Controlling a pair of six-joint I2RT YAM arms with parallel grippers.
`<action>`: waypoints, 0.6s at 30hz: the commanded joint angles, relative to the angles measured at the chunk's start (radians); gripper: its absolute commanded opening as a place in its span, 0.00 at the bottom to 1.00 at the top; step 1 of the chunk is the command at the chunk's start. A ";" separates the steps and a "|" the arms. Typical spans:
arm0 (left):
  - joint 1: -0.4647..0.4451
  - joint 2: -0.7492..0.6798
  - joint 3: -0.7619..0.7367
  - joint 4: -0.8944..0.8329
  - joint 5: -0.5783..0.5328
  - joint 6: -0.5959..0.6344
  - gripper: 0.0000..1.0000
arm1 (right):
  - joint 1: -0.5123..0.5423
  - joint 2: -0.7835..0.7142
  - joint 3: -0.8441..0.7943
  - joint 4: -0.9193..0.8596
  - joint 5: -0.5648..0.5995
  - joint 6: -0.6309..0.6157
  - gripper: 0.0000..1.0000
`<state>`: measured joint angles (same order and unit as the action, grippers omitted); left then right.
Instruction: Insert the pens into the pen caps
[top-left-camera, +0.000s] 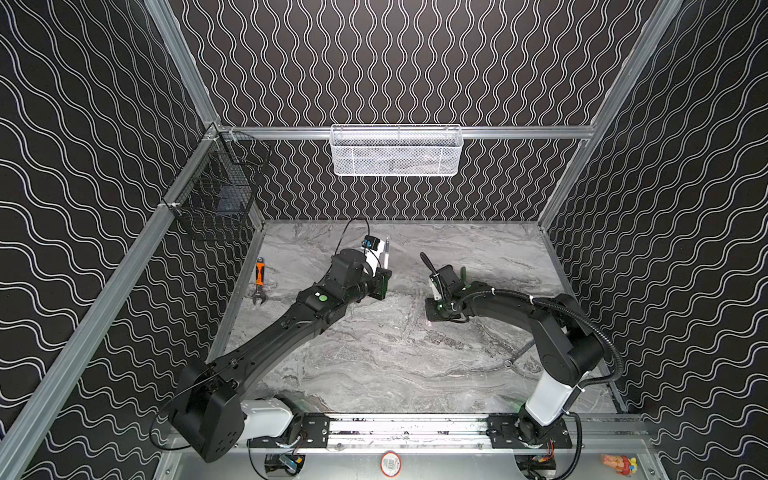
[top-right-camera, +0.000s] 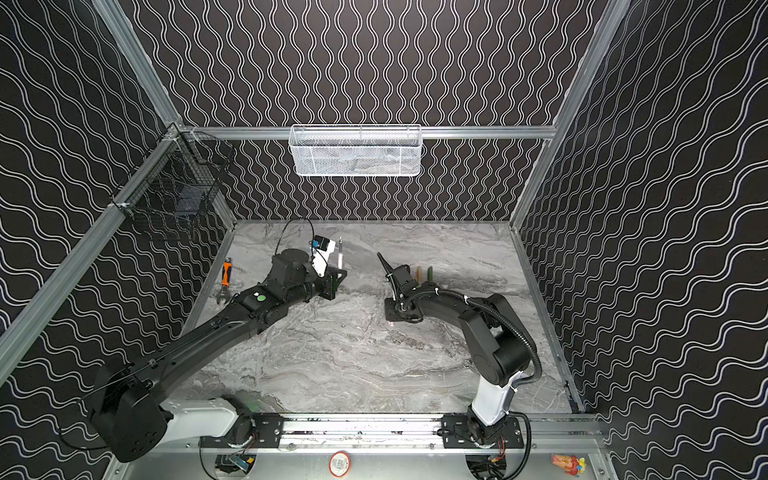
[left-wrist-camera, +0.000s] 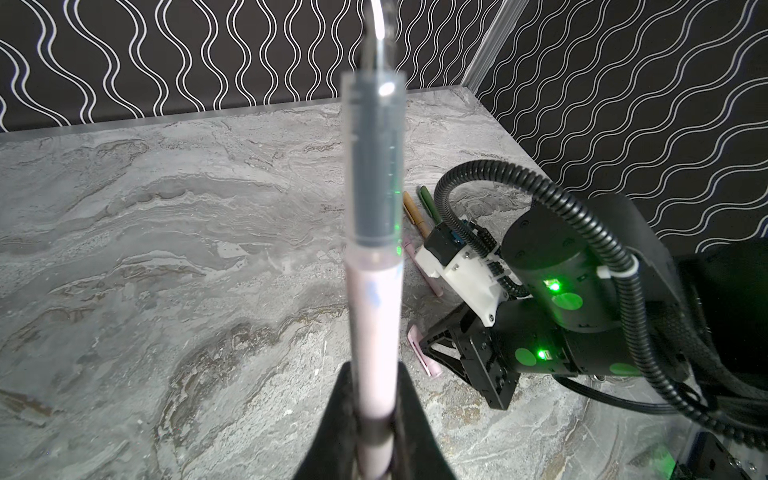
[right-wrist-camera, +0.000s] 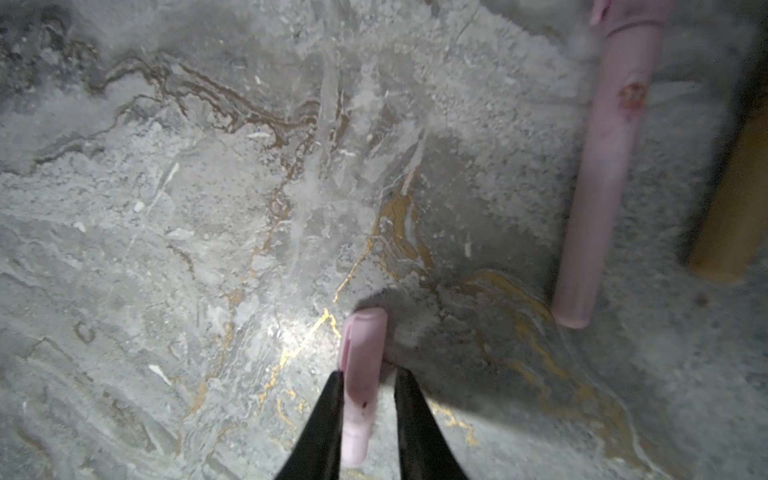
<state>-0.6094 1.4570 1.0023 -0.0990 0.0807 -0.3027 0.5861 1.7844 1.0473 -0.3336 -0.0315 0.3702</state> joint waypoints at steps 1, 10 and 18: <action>-0.002 0.006 0.009 0.031 -0.007 0.020 0.04 | 0.000 0.009 -0.002 0.004 -0.002 0.000 0.25; -0.002 0.011 0.012 0.026 -0.010 0.022 0.04 | 0.000 0.016 -0.012 0.011 0.012 0.002 0.23; -0.004 0.005 0.010 0.031 -0.015 0.024 0.03 | 0.004 0.044 0.009 -0.004 0.038 0.001 0.22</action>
<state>-0.6125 1.4631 1.0039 -0.0990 0.0772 -0.2977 0.5880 1.8145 1.0508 -0.3119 -0.0204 0.3737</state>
